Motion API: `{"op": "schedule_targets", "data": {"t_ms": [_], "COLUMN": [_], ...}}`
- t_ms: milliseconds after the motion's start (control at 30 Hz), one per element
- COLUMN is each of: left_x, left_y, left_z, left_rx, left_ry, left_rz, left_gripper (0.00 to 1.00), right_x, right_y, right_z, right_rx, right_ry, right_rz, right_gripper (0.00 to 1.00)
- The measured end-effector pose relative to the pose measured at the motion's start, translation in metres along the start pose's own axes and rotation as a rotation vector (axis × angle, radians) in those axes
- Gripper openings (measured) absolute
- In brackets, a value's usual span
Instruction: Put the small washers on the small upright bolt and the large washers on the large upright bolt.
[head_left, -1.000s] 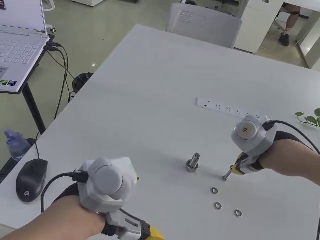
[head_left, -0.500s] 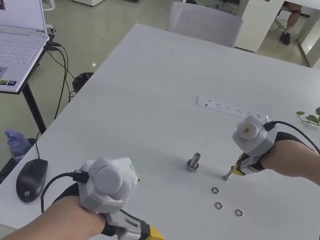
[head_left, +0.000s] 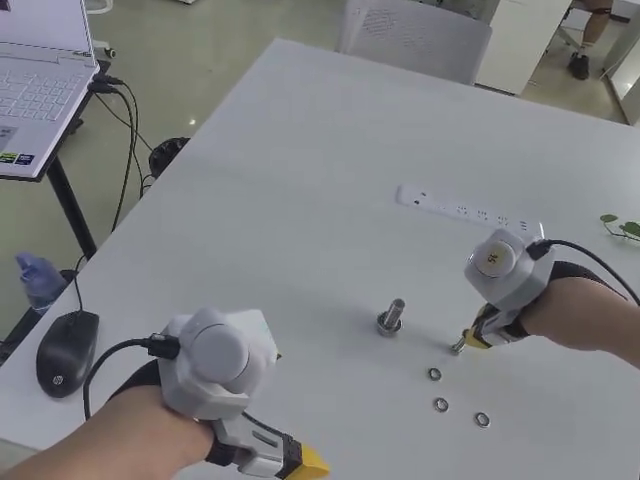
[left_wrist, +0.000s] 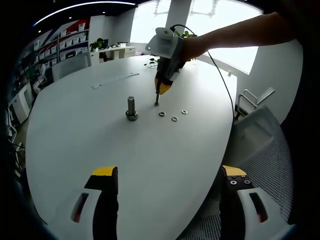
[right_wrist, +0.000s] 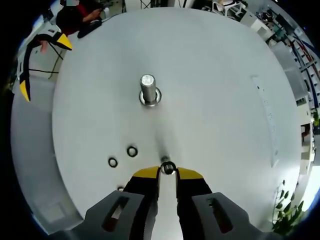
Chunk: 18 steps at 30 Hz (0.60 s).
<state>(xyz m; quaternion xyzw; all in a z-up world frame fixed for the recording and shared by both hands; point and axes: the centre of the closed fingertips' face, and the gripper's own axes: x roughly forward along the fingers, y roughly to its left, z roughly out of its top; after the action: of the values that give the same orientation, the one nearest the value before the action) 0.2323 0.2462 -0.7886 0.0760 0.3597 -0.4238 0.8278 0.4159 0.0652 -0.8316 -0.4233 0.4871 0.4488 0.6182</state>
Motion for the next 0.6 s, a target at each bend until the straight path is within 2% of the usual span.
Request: {"op": "schedule_targets", "data": {"t_ms": [367,600], "left_x": [-0.001,-0.001], "left_y": [0.004,0.002], "left_z": [-0.001,-0.003], "left_rx": [-0.005,-0.007], "left_ry": [0.006,0.018], "left_rz": [0.004,0.001], "left_gripper": [0.83,0.82], "right_x": [0.012,0.024], "right_y": [0.002,0.002], "right_z": [-0.003,-0.005], "right_rx": [-0.018,-0.036], "right_ry": [0.012,0.021], "right_rz": [0.012,0.013], "right_gripper": [0.13,0.13]}}
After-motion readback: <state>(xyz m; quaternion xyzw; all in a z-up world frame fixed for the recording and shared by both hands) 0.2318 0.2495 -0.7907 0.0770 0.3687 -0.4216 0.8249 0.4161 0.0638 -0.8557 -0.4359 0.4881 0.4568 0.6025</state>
